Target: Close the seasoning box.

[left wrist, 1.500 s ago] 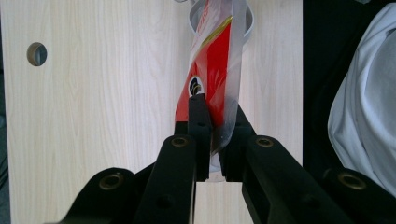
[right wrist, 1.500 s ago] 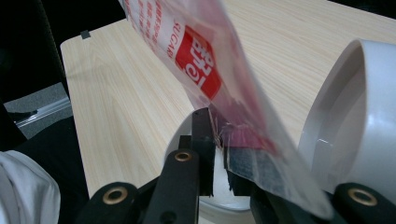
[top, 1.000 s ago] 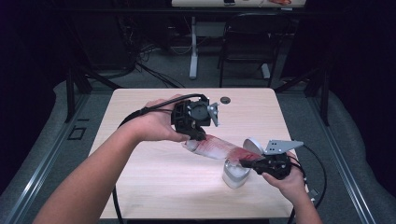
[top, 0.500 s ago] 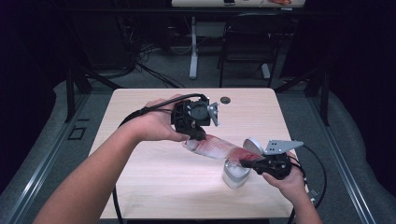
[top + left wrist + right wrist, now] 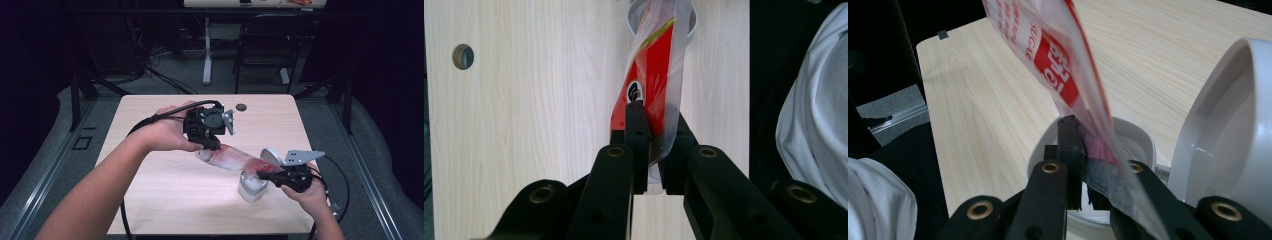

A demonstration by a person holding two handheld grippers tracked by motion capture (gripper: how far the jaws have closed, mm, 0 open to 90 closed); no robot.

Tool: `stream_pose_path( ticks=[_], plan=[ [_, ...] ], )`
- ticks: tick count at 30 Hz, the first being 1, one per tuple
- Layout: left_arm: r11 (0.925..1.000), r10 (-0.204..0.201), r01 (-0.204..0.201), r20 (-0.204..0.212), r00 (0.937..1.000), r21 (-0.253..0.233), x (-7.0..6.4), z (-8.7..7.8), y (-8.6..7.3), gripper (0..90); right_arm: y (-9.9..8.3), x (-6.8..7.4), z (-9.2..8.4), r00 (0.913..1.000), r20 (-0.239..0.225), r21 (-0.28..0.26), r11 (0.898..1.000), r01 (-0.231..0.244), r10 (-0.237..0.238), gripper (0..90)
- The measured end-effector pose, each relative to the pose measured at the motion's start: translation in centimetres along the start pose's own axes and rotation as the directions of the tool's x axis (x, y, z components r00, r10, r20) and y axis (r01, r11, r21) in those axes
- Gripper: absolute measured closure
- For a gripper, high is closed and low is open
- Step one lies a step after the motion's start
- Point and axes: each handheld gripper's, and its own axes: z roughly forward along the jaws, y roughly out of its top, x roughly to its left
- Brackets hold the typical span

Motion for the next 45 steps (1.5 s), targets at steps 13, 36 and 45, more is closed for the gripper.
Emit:
stream_pose_path(
  ticks=[13,36,45],
  plan=[
    [1.0,0.001,-0.001,-0.002,1.0,-0.003,-0.03,-0.05,0.19,84.9,-0.01,0.03,-0.03,1.0,-0.007,0.001,1.0,0.003,-0.003,88.0],
    [0.9999,0.009,-0.009,-0.002,1.0,0.008,-0.19,-0.28,0.59,84.6,0.0,0.22,-0.08,0.9998,-0.015,0.009,1.0,0.012,-0.012,88.4],
    [0.9999,0.013,-0.013,-0.001,0.9999,0.011,-0.21,-0.26,0.84,84.2,-0.13,0.16,-0.01,0.9999,-0.012,0.012,1.0,0.008,-0.008,88.5]
  ],
)
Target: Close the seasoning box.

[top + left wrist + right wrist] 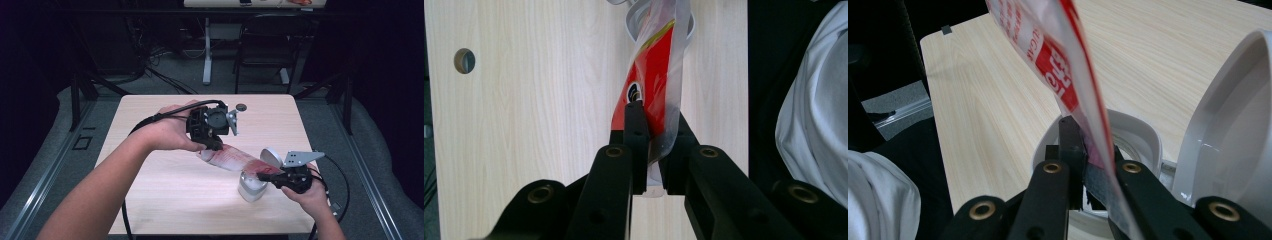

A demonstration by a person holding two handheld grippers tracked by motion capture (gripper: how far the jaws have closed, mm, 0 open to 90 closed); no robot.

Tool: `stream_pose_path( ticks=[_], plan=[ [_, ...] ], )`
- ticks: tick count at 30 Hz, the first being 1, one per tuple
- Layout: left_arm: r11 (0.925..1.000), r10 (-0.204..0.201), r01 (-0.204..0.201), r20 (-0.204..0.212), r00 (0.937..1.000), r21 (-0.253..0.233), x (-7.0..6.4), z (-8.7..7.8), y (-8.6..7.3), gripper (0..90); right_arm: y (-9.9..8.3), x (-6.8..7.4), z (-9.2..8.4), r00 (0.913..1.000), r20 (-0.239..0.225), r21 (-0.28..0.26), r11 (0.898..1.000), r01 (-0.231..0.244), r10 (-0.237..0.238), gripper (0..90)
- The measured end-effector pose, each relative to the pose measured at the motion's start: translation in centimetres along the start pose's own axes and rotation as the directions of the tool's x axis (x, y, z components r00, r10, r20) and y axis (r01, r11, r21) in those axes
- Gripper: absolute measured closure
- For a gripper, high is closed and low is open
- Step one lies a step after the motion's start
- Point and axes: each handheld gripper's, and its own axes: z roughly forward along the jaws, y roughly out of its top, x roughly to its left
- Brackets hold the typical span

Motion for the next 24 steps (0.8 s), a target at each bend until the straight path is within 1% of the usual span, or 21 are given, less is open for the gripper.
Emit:
stream_pose_path(
  ticks=[24],
  plan=[
    [0.9999,0.001,-0.001,-0.008,1.0,-0.016,-0.06,-0.13,0.35,82.4,-0.18,-0.16,0.22,0.9999,-0.01,0.01,1.0,-0.005,0.005,89.1]
  ],
)
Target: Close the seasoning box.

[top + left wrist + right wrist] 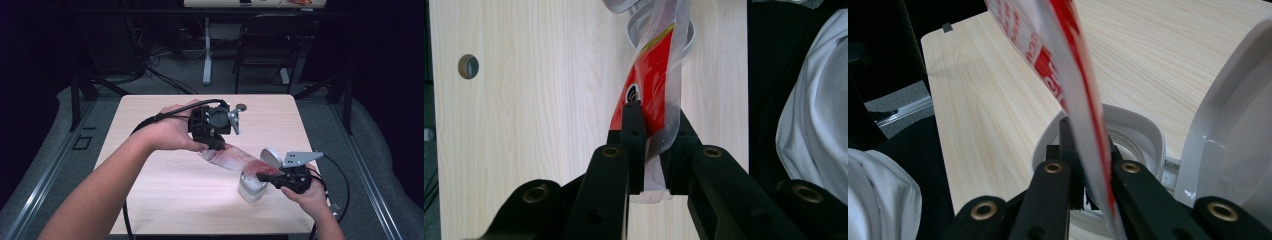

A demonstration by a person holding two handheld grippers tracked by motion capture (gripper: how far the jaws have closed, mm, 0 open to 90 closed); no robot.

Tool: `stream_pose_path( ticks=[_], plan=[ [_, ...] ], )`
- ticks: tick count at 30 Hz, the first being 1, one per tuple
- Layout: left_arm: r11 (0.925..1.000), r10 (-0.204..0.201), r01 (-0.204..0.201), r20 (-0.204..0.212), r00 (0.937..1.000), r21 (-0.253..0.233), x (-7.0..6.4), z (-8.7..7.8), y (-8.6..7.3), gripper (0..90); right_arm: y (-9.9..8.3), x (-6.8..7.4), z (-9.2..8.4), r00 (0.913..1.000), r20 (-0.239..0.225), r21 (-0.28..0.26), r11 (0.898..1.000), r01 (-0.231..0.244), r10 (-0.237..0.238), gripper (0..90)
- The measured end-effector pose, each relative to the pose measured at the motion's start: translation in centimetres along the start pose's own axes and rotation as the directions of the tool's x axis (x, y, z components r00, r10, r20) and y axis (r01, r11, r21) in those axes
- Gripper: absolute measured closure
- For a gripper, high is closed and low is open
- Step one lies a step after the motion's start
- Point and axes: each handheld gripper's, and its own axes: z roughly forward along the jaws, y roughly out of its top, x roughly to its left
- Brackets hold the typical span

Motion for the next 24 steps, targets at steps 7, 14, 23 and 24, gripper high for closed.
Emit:
stream_pose_path(
  ticks=[7,14,23,24],
  plan=[
    [1.0,-0.002,0.002,0.001,1.0,-0.001,0.05,-0.01,-0.01,82.3,0.01,0.03,0.0,1.0,0.001,0.001,1.0,0.001,-0.001,89.2],
    [1.0,-0.002,0.002,-0.001,1.0,-0.006,0.1,0.01,0.02,82.3,-0.02,0.0,0.01,1.0,-0.002,0.001,1.0,-0.001,0.001,89.2],
    [1.0,-0.002,0.002,-0.001,1.0,-0.005,0.05,0.0,-0.03,82.2,-0.05,0.03,0.05,1.0,-0.003,-0.003,1.0,-0.004,0.004,89.2],
    [1.0,-0.003,0.003,0.0,1.0,-0.006,0.05,0.0,-0.03,82.2,-0.05,0.03,0.05,1.0,-0.003,-0.003,1.0,-0.004,0.004,89.2]
  ],
)
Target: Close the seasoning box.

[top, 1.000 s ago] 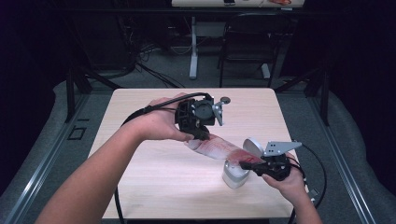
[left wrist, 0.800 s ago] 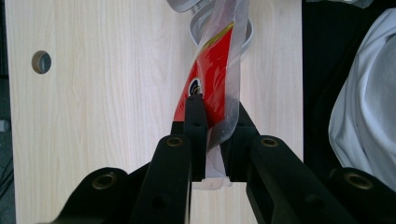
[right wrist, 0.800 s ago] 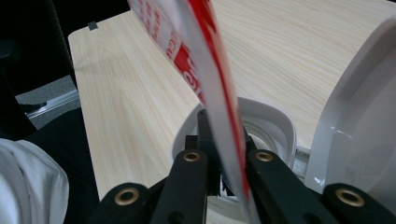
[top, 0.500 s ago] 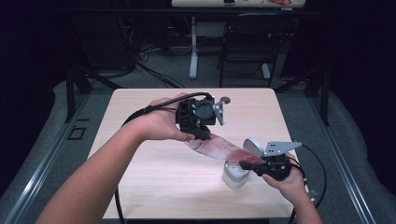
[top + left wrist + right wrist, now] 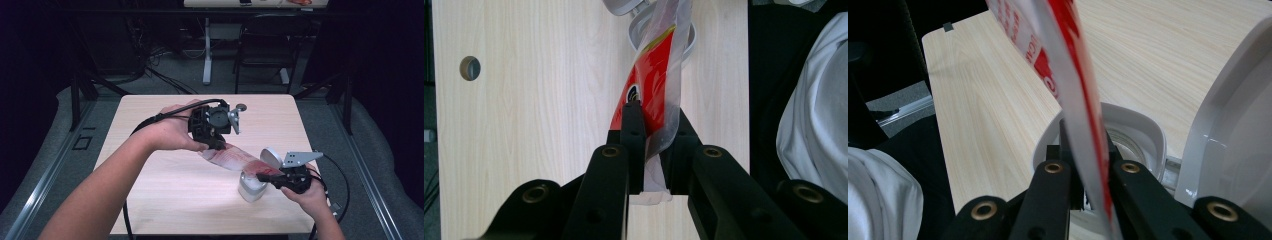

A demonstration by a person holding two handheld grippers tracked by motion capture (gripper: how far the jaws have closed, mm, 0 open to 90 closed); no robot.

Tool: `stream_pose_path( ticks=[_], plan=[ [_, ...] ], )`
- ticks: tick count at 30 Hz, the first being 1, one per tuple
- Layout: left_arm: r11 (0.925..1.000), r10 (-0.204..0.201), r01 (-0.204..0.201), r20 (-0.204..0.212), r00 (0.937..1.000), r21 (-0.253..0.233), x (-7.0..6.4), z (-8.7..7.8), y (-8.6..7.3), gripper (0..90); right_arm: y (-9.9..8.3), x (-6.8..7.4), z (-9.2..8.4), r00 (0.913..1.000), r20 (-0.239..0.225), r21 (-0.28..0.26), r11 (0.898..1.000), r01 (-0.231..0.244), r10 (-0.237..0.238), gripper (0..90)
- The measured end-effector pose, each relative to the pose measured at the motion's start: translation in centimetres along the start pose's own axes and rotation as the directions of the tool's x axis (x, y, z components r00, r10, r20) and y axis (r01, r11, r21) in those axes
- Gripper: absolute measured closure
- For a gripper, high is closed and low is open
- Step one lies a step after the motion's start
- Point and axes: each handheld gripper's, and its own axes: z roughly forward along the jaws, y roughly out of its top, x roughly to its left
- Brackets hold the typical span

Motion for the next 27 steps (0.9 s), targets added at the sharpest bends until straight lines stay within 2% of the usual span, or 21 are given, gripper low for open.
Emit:
stream_pose_path(
  ticks=[27],
  plan=[
    [1.0,-0.003,0.003,-0.002,1.0,-0.006,0.02,0.03,0.12,82.0,-0.06,-0.09,-0.01,1.0,-0.003,-0.001,1.0,-0.004,0.004,89.2]
  ],
)
